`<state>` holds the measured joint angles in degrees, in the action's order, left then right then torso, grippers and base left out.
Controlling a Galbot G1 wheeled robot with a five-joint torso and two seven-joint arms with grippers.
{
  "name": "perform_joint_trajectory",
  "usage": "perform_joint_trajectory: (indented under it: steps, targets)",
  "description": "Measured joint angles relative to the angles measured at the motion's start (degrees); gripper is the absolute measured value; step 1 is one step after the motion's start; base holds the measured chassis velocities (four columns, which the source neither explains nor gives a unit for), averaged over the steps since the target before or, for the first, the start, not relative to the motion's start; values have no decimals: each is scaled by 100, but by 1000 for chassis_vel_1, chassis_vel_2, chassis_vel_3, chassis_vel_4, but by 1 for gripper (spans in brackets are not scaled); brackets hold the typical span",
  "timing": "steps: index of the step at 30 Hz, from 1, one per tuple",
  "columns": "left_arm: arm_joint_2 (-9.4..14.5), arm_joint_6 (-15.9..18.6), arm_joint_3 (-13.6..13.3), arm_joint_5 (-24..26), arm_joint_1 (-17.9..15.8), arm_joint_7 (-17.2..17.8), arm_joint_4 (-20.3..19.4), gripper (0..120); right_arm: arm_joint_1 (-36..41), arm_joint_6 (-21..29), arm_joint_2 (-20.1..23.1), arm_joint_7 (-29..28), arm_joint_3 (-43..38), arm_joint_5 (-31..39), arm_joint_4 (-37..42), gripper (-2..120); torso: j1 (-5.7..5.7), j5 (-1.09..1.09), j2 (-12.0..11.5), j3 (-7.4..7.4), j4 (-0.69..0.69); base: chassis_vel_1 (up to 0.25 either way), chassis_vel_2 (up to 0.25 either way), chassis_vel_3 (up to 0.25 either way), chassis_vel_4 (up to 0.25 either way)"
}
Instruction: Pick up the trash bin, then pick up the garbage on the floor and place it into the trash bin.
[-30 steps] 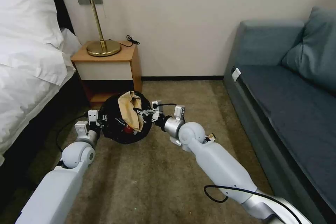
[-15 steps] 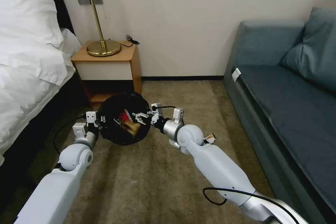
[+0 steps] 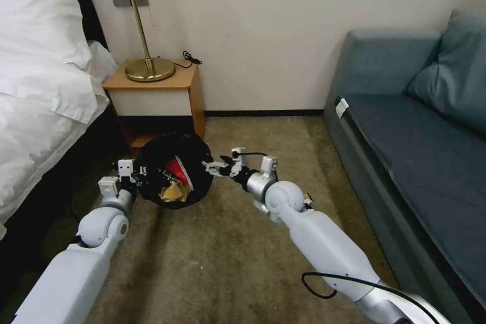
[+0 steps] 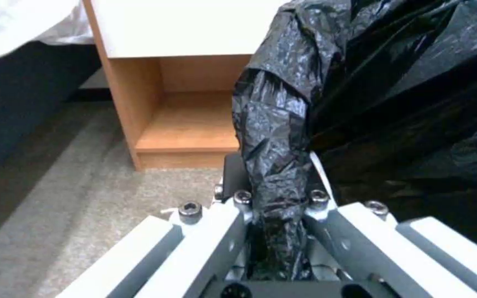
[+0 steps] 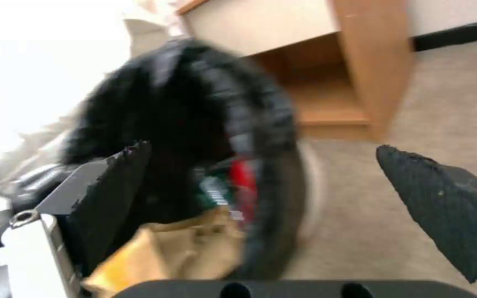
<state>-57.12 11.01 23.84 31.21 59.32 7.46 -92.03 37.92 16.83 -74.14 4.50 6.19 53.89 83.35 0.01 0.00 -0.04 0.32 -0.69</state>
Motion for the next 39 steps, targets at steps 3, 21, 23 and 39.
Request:
perform_joint_trajectory:
  steps: [3,21,23,39]
  targets:
    - [24,-6,15,-5,0,-5,9,1,53,12,79,-88,-122,66,-2,100,0,1,0,0,0,0,0,0,0]
    - [59,-27,-20,-21,-80,-46,122,1,19,-75,34,-229,-694,-345,-1124,100,0,0,0,0,0,0,0,0,0]
    - [123,-30,-3,-25,-31,-48,95,1,-108,-112,-52,-310,-827,-592,-1659,100,0,0,0,0,0,0,0,0,0]
    - [410,2,-137,-108,205,92,-145,1,130,-249,-341,-164,-1555,-2208,-3082,100,0,0,0,0,-1,0,0,0,0]
